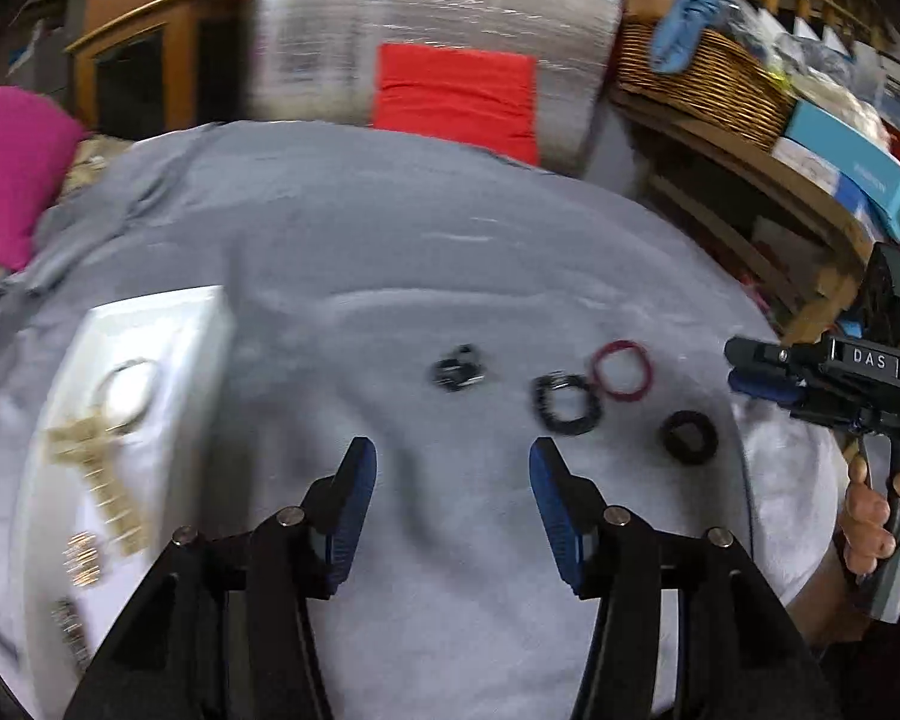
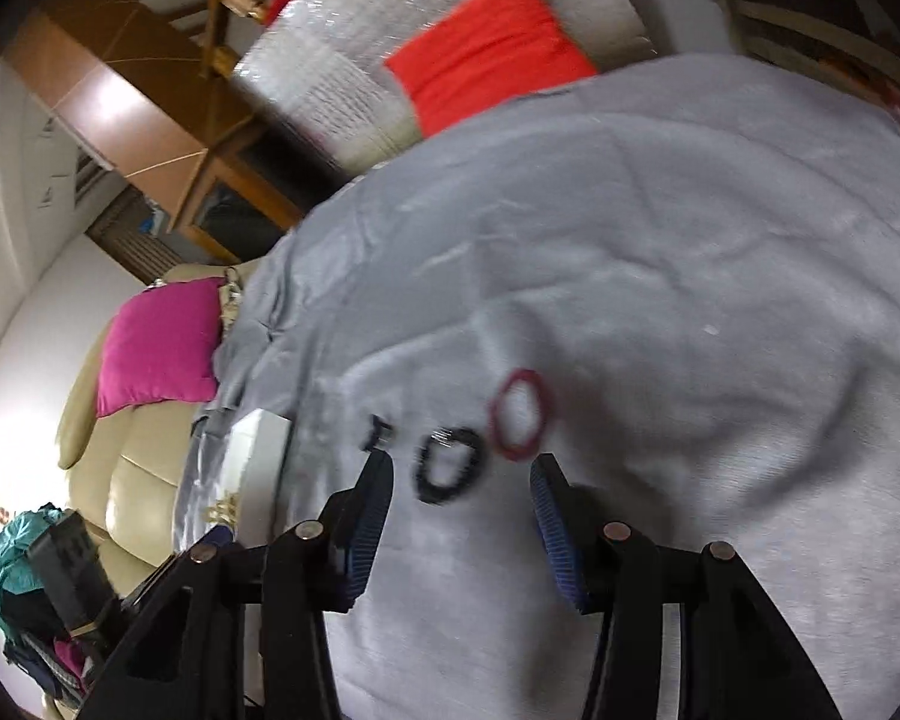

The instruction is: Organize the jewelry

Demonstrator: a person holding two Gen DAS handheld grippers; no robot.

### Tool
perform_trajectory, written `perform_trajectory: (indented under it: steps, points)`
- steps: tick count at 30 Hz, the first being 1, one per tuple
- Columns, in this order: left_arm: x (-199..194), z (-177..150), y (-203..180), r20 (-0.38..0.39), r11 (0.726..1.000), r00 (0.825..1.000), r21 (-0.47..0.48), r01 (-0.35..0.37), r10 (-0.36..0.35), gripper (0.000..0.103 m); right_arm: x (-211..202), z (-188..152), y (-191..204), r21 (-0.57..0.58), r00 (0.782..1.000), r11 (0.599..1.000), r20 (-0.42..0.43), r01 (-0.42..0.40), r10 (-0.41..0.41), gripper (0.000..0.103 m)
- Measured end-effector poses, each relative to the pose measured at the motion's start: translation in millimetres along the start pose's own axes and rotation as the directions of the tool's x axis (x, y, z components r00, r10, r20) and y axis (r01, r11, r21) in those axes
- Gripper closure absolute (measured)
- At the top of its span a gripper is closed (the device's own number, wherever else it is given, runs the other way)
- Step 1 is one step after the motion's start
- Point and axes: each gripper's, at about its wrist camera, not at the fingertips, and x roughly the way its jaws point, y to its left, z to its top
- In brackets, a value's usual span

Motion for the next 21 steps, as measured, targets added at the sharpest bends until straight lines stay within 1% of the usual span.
perform_trajectory:
  steps: [2, 4, 5, 7, 8, 11, 14, 16, 18, 20, 21]
  points:
    - [13.6, -0.5, -9.4, 0.0, 1.0, 1.0, 0.018, 0.015, -0.015, 0.049, 0.7, -2.8, -12.6, 0.017, 1.0, 1.0, -0.025, 0.012, -0.012, 0.053]
    - [32.1, 1.3, -19.7, -0.024, 0.999, 1.0, 0.042, 0.018, -0.017, 0.049, 0.2, -6.2, -24.4, 0.024, 0.998, 0.999, -0.051, 0.032, -0.03, 0.055]
    - [36.4, 2.8, -23.3, -0.03, 0.999, 0.999, 0.048, 0.017, -0.015, 0.049, 1.9, -7.3, -29.2, 0.034, 0.997, 0.999, -0.066, 0.028, -0.026, 0.056]
    - [50.0, 6.6, -29.7, -0.043, 0.998, 0.998, 0.042, 0.043, -0.041, 0.049, 8.1, -9.9, -36.3, 0.05, 0.996, 0.999, -0.094, 0.012, -0.007, 0.057]
    - [55.0, 7.9, -30.9, -0.052, 0.998, 0.997, 0.033, 0.049, -0.047, 0.049, 10.2, -10.5, -37.4, 0.045, 0.994, 0.999, -0.105, 0.021, -0.016, 0.057]
    - [70.2, 9.1, -35.3, -0.084, 0.998, 0.995, 0.022, 0.058, -0.056, 0.049, 20.3, -14.2, -38.5, 0.041, 0.989, 0.999, -0.147, 0.034, -0.028, 0.065]
    - [83.3, 11.8, -38.9, -0.106, 0.997, 0.991, 0.01, 0.082, -0.081, 0.049, 30.1, -17.3, -38.9, 0.036, 0.982, 0.997, -0.178, 0.065, -0.058, 0.065]
    - [92.8, 15.4, -41.7, -0.112, 0.994, 0.988, -0.001, 0.106, -0.105, 0.049, 36.9, -19.2, -38.4, 0.023, 0.977, 0.995, -0.193, 0.093, -0.087, 0.072]
    - [100.3, 17.4, -42.7, -0.124, 0.993, 0.985, -0.006, 0.118, -0.118, 0.049, 42.0, -21.0, -38.1, 0.01, 0.972, 0.993, -0.203, 0.121, -0.116, 0.083]
    - [107.2, 18.6, -43.6, -0.131, 0.991, 0.983, -0.018, 0.13, -0.131, 0.049, 44.9, -22.6, -39.8, 0.003, 0.969, 0.99, -0.208, 0.14, -0.136, 0.09]
    - [110.1, 19.0, -43.9, -0.135, 0.991, 0.982, -0.021, 0.132, -0.134, 0.049, 46.2, -23.5, -40.0, 0.0, 0.967, 0.989, -0.208, 0.15, -0.146, 0.092]
